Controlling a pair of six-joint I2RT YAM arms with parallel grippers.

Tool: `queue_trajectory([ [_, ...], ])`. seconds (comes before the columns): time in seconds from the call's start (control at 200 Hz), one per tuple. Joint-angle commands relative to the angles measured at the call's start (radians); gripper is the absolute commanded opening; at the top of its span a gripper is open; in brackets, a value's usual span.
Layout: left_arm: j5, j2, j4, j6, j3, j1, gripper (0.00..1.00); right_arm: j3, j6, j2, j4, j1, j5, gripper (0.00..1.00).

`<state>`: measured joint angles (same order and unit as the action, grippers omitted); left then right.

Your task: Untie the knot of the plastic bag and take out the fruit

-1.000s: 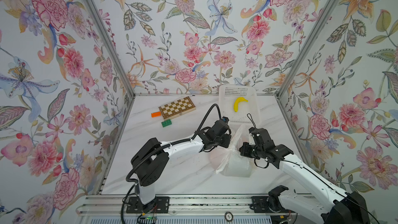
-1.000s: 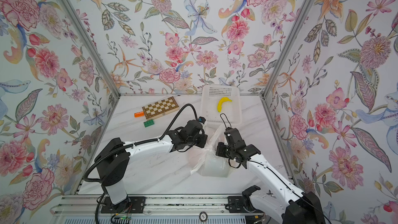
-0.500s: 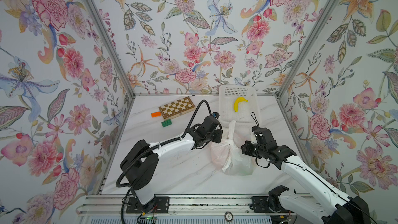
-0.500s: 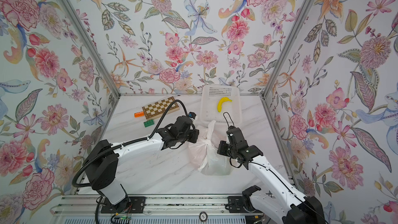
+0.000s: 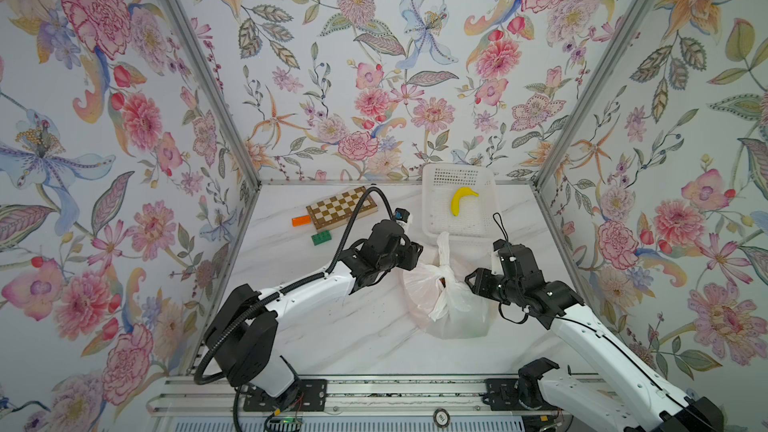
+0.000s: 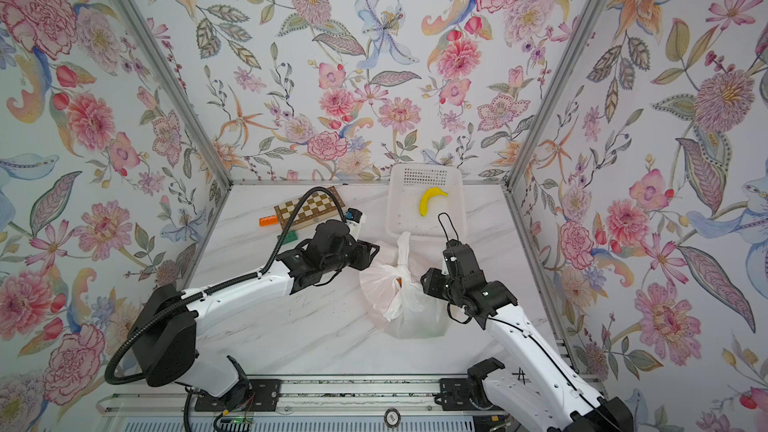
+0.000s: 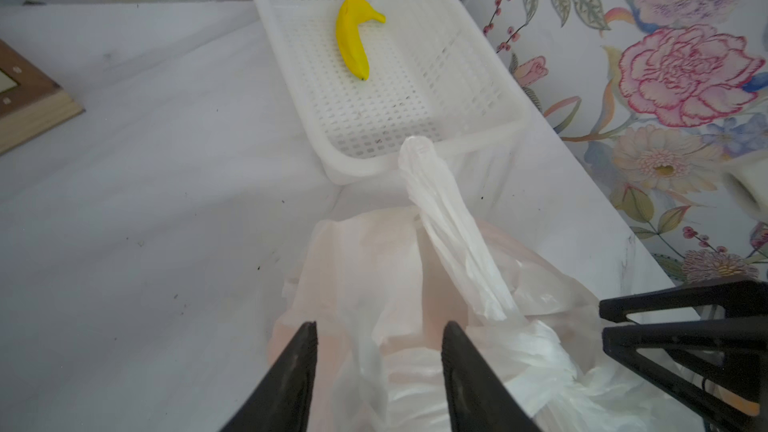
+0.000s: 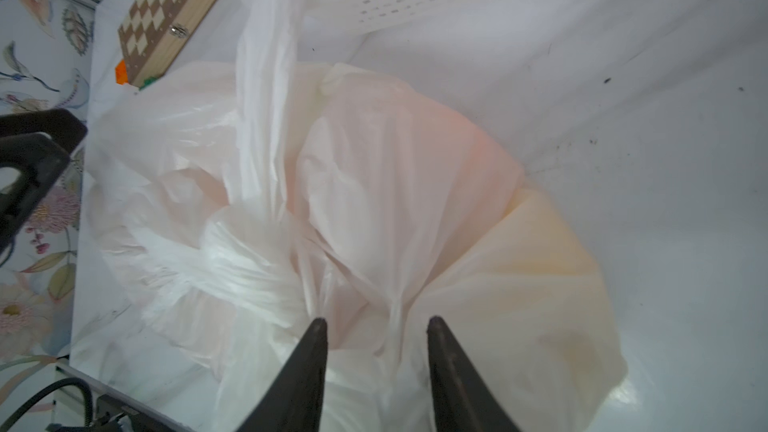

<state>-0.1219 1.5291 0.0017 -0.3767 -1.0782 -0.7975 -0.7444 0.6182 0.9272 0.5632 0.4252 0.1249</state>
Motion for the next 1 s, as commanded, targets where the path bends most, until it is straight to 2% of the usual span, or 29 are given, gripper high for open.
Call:
queue_trajectory([
  [0.0,-0.114,-0.055,0.103,0.155,0.015,-0.003,0.57,-0.076,-0.013,-0.015,0.055,0.019,0.046,0.44],
  [0.08,-0.188,-0.063,0.070,0.277,-0.002,-0.022,0.60,-0.113,-0.028,0.013,0.108,0.039,0.075,0.44],
  [0.25,-0.247,-0.023,-0.086,0.489,-0.078,-0.056,0.67,-0.154,-0.052,0.084,0.195,0.092,0.078,0.45],
  [0.54,-0.266,0.104,-0.149,0.592,-0.137,-0.088,0.81,-0.099,-0.074,0.166,0.174,0.104,0.080,0.47],
  [0.625,-0.228,0.160,-0.220,0.599,-0.187,-0.095,0.86,-0.086,-0.075,0.182,0.151,0.103,0.086,0.40],
  [0.731,-0.227,0.203,-0.277,0.620,-0.222,-0.100,0.88,-0.074,-0.068,0.186,0.130,0.103,0.078,0.26],
  [0.836,-0.225,0.223,-0.272,0.611,-0.219,-0.101,0.81,-0.067,-0.062,0.183,0.112,0.104,0.071,0.14],
  [0.961,-0.163,0.238,-0.256,0.559,-0.231,-0.101,0.60,-0.067,-0.049,0.176,0.107,0.106,0.049,0.08],
  [0.991,-0.153,0.237,-0.242,0.516,-0.234,-0.100,0.57,-0.066,-0.049,0.172,0.106,0.107,0.046,0.07],
])
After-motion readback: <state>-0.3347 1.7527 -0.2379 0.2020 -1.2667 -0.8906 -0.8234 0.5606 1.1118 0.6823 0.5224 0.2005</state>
